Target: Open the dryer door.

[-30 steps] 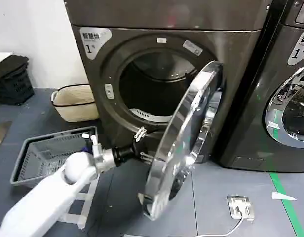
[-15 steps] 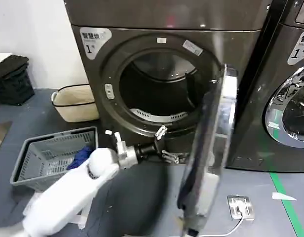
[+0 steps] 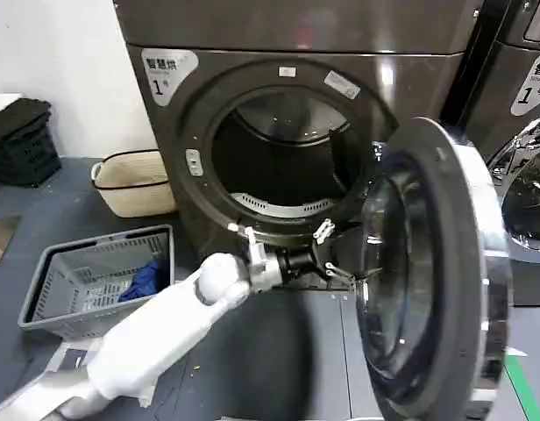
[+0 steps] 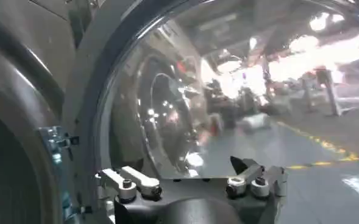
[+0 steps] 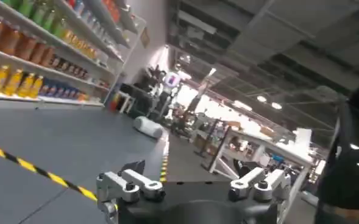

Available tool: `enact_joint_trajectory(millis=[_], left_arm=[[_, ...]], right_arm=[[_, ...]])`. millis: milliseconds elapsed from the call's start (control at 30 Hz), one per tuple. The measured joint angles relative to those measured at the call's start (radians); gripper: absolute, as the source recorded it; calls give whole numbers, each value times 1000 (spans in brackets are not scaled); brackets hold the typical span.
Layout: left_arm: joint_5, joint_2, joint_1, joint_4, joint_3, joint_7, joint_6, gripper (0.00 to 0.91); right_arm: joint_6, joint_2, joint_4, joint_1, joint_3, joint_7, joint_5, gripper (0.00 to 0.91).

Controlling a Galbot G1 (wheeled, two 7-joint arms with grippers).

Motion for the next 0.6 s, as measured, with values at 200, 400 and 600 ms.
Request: enact_joint_trajectory(millis=[200, 400, 600], left_arm=[[1, -53, -43, 53, 36, 0, -1, 907], [2, -94, -71, 96, 59, -2, -2, 907], [9, -145, -100, 142, 84, -2, 1, 907]], right_arm=[[12, 0, -14, 4, 34, 3, -8, 907], [14, 0, -14, -3, 54, -1, -5, 907], [17, 0, -15, -7, 61, -3, -4, 907]])
